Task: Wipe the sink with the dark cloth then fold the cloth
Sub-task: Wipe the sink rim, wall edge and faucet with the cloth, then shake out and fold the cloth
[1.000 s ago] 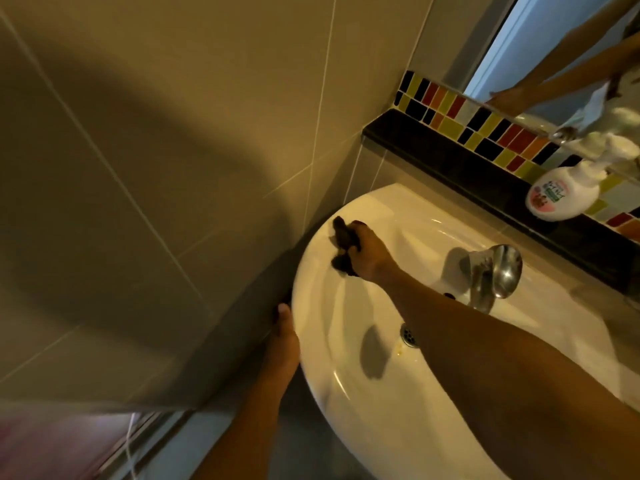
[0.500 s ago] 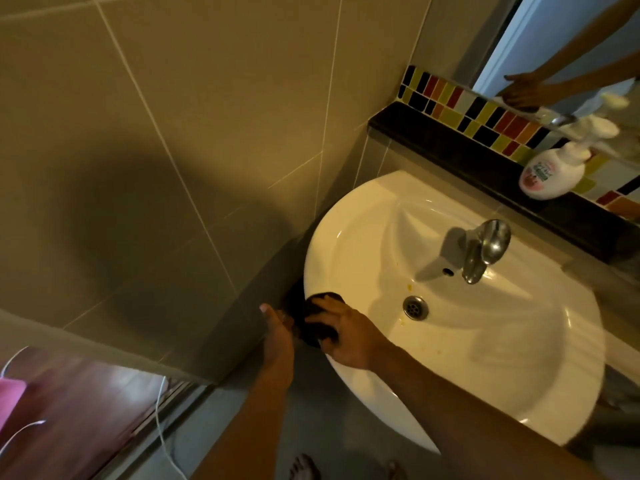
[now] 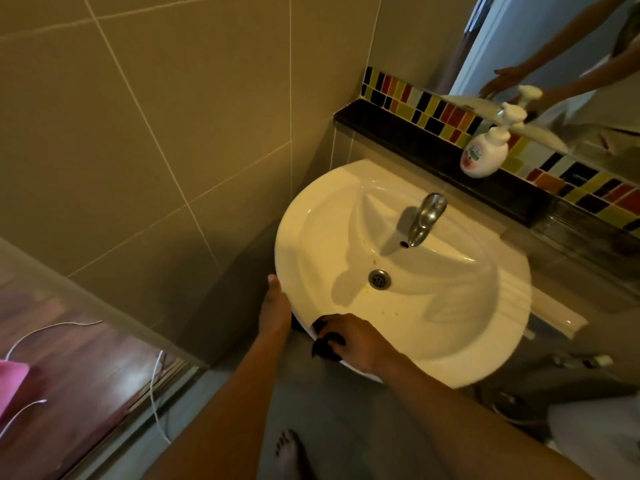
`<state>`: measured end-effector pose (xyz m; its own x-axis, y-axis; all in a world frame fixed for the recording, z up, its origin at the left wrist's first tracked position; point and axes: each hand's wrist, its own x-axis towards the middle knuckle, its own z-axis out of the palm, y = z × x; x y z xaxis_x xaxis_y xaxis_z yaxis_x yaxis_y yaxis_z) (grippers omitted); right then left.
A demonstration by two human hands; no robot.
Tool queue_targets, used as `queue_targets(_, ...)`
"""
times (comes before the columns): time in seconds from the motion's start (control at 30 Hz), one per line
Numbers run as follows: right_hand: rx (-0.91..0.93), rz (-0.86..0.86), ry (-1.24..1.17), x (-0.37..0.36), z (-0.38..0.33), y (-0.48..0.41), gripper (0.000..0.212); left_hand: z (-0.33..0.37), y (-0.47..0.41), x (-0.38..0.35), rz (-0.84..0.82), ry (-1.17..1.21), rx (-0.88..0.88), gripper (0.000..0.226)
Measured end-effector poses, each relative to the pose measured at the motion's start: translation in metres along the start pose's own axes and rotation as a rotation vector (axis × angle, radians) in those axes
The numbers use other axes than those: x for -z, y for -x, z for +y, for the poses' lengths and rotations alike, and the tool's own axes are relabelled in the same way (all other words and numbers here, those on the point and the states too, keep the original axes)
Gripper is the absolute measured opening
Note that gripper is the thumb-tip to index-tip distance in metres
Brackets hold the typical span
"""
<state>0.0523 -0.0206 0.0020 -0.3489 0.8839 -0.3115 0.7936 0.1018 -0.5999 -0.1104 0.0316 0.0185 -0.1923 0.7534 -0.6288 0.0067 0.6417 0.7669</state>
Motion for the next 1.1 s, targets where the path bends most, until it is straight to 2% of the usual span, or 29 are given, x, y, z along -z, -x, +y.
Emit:
queue_targets(0.07, -0.14, 0.045, -0.187, 0.014, 0.005, 0.008, 0.021, 0.001, 0.012, -0.005, 0.034, -0.107, -0.065, 0.064)
queue_targets(0.13, -0.2, 0.159, -0.328, 0.029, 0.008, 0.015, 0.017, 0.002, 0.025, -0.01, 0.05, -0.195, -0.13, 0.055)
queue_targets(0.23, -0.271, 0.258, -0.553, 0.054, 0.007, 0.028, 0.03, 0.004, 0.045, -0.021, 0.02, -0.287, -0.201, 0.038)
queue_targets(0.3, -0.332, 0.277, -0.714, 0.071, 0.008, 0.04, 0.047, 0.01, 0.059, -0.032, -0.089, -0.335, -0.25, 0.033)
queue_targets(0.37, -0.343, 0.287, -0.836, 0.088, 0.009, 0.051, 0.055, 0.022, 0.076, -0.043, -0.269, -0.283, -0.215, 0.029)
queue_targets(0.43, -0.294, 0.298, -0.891, 0.107, 0.008, 0.064, 0.045, 0.034, 0.095, -0.054, -0.461, -0.239, -0.171, 0.029)
queue_targets(0.5, -0.208, 0.321, -0.937, 0.128, 0.004, 0.079, 0.029, 0.049, 0.11, -0.066, -0.579, -0.229, -0.197, 0.031)
queue_targets(0.57, -0.153, 0.373, -0.941, 0.147, 0.002, 0.093, 0.021, 0.066, 0.128, -0.08, -0.636, -0.216, -0.249, 0.03)
queue_targets(0.63, -0.153, 0.451, -0.848, 0.167, 0.001, 0.106, 0.023, 0.084, 0.146, -0.094, -0.669, -0.245, -0.315, 0.026)
queue_targets(0.73, -0.156, 0.545, -0.715, 0.195, 0.002, 0.123, 0.028, 0.104, 0.165, -0.112, -0.687, -0.334, -0.416, 0.028)
queue_targets(0.87, -0.051, 0.625, -0.678, 0.232, 0.001, 0.147, 0.021, 0.121, 0.181, -0.127, -0.671, -0.468, -0.54, 0.028)
queue_targets(1.1, -0.015, 0.558, -0.495, 0.279, -0.002, 0.178, 0.027, 0.145, 0.202, -0.13, -0.54, -0.532, -0.743, 0.017)
